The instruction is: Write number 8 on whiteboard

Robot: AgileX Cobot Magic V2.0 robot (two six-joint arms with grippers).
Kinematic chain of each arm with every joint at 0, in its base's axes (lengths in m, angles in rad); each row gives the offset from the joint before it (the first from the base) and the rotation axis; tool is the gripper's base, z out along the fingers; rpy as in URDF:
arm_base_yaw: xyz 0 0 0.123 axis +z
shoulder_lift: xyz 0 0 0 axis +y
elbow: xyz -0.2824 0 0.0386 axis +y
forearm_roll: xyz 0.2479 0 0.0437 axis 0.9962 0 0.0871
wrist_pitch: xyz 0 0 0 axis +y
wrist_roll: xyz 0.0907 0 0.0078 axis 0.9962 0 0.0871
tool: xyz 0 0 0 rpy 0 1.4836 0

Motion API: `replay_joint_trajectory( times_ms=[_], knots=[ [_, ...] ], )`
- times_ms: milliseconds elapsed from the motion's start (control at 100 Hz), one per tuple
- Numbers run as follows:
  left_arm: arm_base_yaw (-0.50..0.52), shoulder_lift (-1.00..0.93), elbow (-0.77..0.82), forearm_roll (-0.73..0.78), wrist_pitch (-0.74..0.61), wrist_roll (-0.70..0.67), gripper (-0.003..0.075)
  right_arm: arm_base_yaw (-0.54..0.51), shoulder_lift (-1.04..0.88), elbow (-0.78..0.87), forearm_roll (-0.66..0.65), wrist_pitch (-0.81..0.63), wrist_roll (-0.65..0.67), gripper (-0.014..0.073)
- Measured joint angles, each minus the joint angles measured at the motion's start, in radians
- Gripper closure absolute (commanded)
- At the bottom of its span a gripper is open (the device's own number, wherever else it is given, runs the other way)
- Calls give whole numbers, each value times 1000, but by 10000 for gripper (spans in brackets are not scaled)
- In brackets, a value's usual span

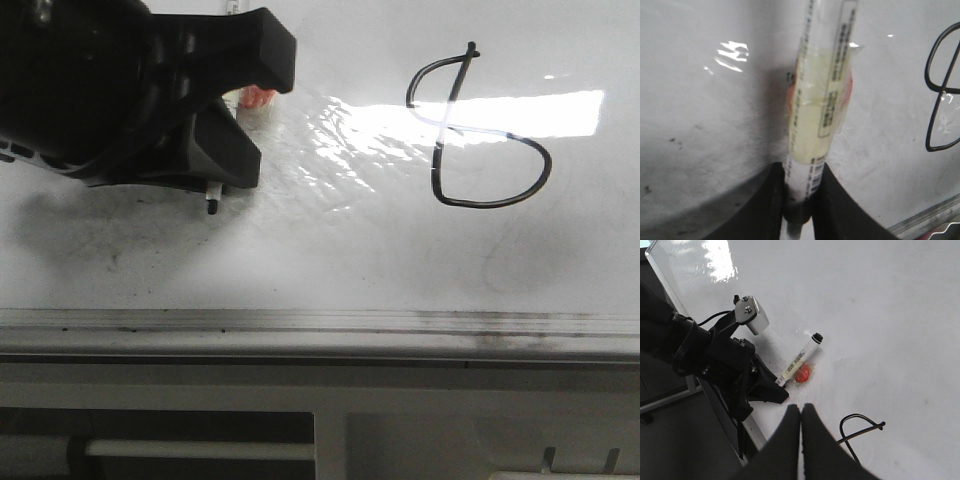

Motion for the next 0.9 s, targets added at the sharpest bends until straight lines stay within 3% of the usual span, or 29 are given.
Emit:
replay_joint_trajectory(
  times_ms=[140,210,330,400,690,900],
  knots=[
    [0,4,-4,-1,0,0,708,0,0,0,0,8,4,646],
    [0,4,-4,-3,-4,0,615,0,0,0,0,9,6,646],
    [-1,4,-4,-5,-1,-2,378,0,0,0,0,9,8,646],
    [-3,4,-6,-5,12,-2,301,0,0,0,0,10,8,646],
    [-10,-28,-6,-7,15,-2,181,0,0,-2,-5,53,11,645],
    [-46,-209,22,-11,-78,96,174,0,-77,44,-77,171,36,636]
  ],
)
